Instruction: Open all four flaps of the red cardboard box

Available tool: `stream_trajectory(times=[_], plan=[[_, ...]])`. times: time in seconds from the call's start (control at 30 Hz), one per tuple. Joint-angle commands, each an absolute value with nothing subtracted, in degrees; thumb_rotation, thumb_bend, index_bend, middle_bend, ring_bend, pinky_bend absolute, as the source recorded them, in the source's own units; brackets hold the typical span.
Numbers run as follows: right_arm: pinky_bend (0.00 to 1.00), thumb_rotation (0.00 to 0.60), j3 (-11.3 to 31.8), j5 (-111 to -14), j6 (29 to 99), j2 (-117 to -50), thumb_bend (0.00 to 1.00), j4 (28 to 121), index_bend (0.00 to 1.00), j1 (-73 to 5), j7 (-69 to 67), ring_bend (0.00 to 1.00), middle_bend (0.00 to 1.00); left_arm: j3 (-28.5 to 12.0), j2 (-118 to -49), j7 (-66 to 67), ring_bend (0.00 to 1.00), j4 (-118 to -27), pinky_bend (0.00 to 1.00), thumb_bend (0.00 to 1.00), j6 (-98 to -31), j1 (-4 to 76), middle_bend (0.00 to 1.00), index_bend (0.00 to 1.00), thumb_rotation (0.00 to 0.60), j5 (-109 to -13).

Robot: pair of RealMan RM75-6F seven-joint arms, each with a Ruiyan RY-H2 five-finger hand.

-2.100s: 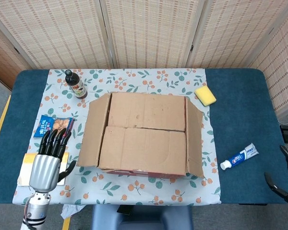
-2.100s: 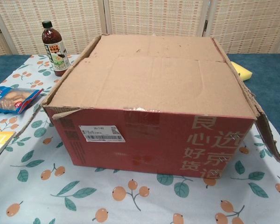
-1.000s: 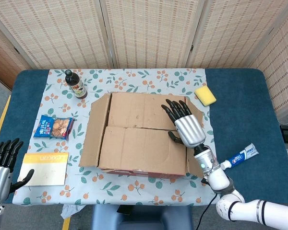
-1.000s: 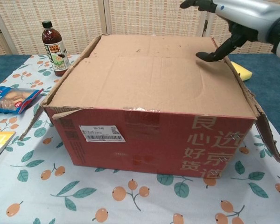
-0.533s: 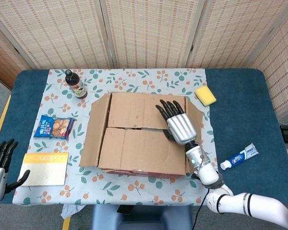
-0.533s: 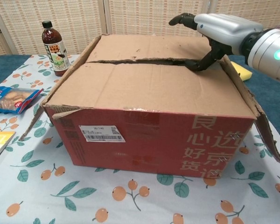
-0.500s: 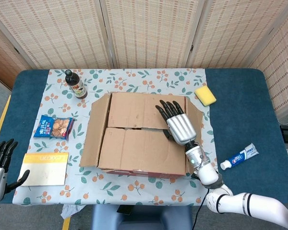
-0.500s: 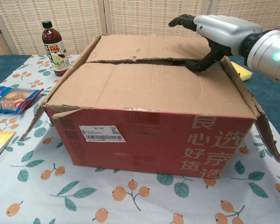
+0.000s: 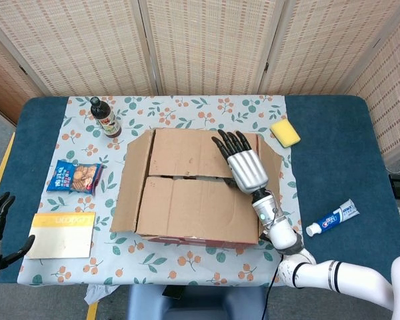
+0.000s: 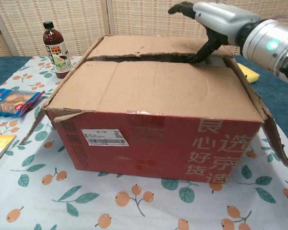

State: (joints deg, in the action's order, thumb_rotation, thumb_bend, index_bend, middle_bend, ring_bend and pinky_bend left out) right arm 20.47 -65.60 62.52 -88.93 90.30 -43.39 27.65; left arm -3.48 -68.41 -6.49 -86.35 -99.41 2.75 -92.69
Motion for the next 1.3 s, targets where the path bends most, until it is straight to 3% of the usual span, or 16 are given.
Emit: stream_trajectory(times=[0.03,0.27,0.77,1.3], plan=[[0.0,0.6,21.6,-65.54,62.7,-88.35,0.39,90.34,0.0,-44.24,26.69,0.0,0.0,-3.77,-68.3,-7.15,0.0,-86.11,0.0,0.33,-99.02,2.8,0.08,0.0,0.6,-92.2],[0.0,0.6,24.51,-63.44,61.17,-87.37,0.39,87.39,0.0,-46.76,23.93,0.0,0.0,-4.56,-68.08,-8.73,0.0,-84.94,0.0,0.33,-97.56,3.03,0.08,0.0,0.6,-90.32],[0.0,0.6,30.86,-57.52,53.06,-88.05,0.39,71.61,0.0,-55.02,12.86,0.0,0.0,-6.43,-66.69,-15.08,0.0,-82.07,0.0,0.33,-93.92,3.33,0.08,0.0,0.6,-85.58],[0.0,0.6,32.72,-55.17,53.94,-83.77,0.39,72.0,0.0,-57.07,8.8,0.0,0.0,-7.32,-66.52,-16.87,0.0,-81.12,0.0,0.33,-92.71,3.22,0.08,0.0,0.6,-83.89]])
